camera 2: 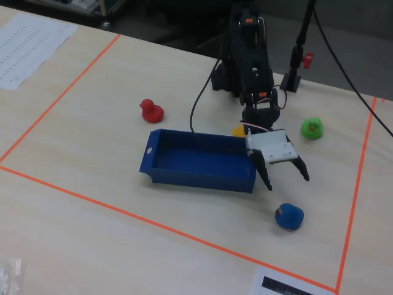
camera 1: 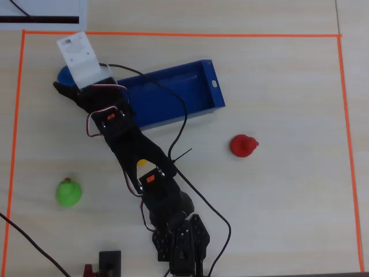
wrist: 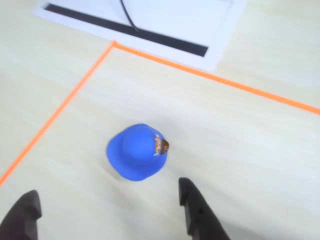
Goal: Grasp blue duck and put it into box.
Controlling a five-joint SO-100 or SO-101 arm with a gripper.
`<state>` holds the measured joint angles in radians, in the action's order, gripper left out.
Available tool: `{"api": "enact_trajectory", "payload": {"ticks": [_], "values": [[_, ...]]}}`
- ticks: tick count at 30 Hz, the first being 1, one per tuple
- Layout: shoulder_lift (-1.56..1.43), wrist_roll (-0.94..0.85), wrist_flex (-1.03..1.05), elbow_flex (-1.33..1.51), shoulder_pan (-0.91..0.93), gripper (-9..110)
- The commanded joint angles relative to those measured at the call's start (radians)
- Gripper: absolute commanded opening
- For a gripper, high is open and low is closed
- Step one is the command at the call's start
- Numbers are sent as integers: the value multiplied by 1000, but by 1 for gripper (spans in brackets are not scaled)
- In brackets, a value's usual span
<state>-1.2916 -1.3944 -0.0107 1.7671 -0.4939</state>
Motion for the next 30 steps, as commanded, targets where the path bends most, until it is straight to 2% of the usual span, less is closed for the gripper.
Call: {"api": "enact_trajectory", "payload": {"ticks": [1, 30], "values": [[37, -35, -94, -67, 3, 37], [305, -40, -101, -316, 6, 36]]}}
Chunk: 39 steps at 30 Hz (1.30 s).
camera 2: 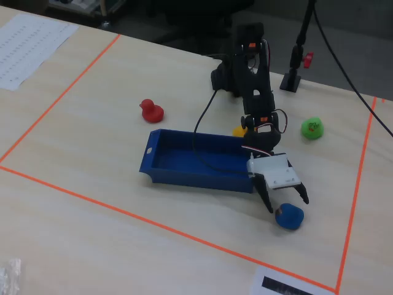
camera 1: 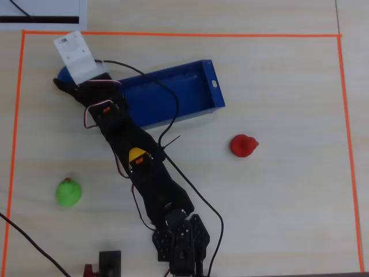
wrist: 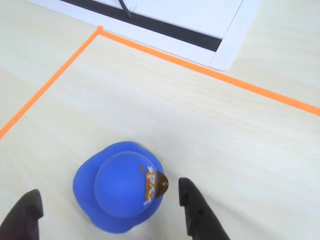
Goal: Grasp blue duck and put it into box.
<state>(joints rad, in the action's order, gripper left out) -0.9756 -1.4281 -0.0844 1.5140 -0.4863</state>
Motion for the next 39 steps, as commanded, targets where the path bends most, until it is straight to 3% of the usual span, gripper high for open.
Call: {"api": "enact_trajectory", "payload": {"ticks": [1, 5, 11, 15, 34, 36, 39], "values": [[-8, -3, -26, -71, -2, 36], [3, 29, -12, -103, -3, 33], [14, 41, -12, -101, -8, 5], [15, 28, 28, -84, -14, 3], [0, 61, 104, -80, -26, 21], [0, 61, 115, -84, -26, 18], [0, 58, 192, -112, -26, 0]]}}
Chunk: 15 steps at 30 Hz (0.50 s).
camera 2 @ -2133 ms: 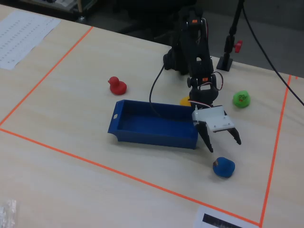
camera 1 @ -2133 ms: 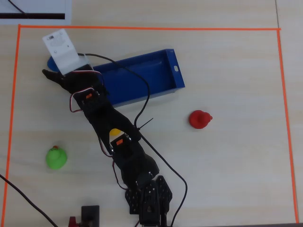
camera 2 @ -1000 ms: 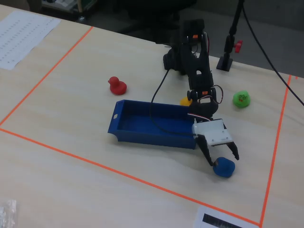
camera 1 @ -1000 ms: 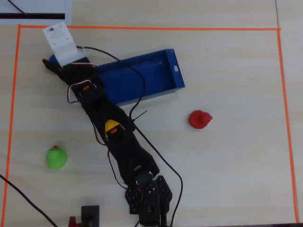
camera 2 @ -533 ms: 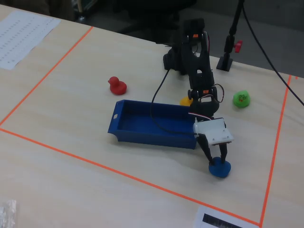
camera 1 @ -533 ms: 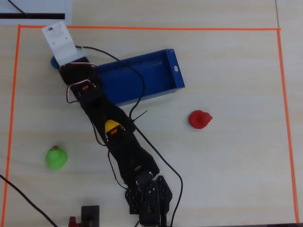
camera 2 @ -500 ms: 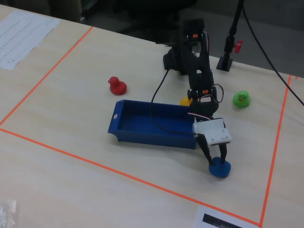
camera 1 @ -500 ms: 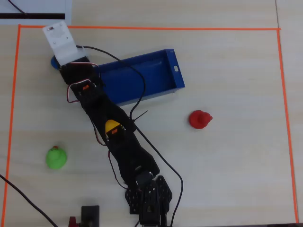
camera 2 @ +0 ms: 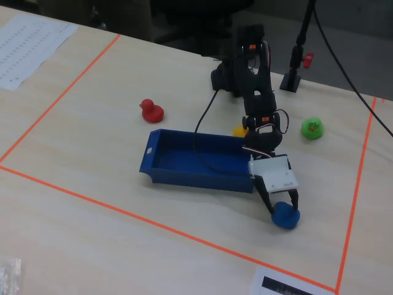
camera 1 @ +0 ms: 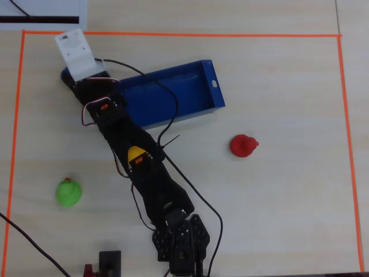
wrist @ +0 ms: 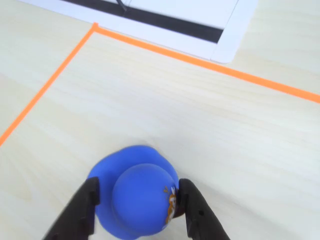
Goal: Grasp blue duck and put it into box.
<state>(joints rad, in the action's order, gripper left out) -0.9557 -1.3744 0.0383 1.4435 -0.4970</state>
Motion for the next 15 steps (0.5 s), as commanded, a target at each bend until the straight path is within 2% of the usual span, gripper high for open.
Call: {"api": "enact_trajectory", "payload": {"ticks": [1, 6, 15], "values": [[-21, 11, 92, -49, -15, 0], [-35, 87, 210, -137, -8, 0], [-179, 293, 568, -462, 35, 0]]}}
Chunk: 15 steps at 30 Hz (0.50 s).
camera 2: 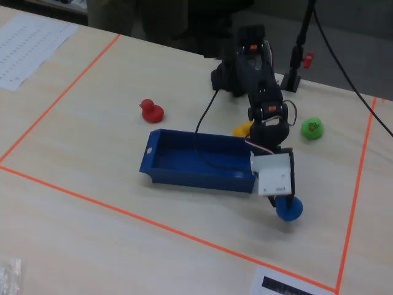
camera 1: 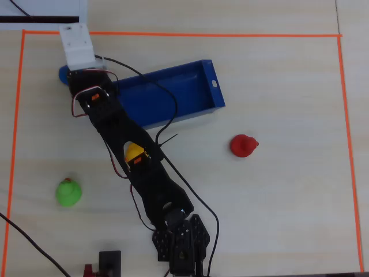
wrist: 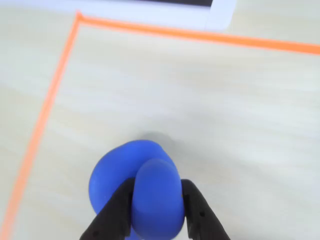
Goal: Grasp blue duck and put it into box.
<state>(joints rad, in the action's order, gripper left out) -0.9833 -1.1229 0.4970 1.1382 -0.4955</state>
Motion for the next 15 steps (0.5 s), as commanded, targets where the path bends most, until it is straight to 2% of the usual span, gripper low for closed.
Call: {"api": "enact_trajectory", "payload": {"ticks": [1, 6, 9, 15], "values": [[-184, 41, 140, -175, 41, 0], [-397, -9, 285, -92, 107, 0], [-552, -67, 347, 130, 163, 0], [-824, -158, 305, 643, 308, 0]]}}
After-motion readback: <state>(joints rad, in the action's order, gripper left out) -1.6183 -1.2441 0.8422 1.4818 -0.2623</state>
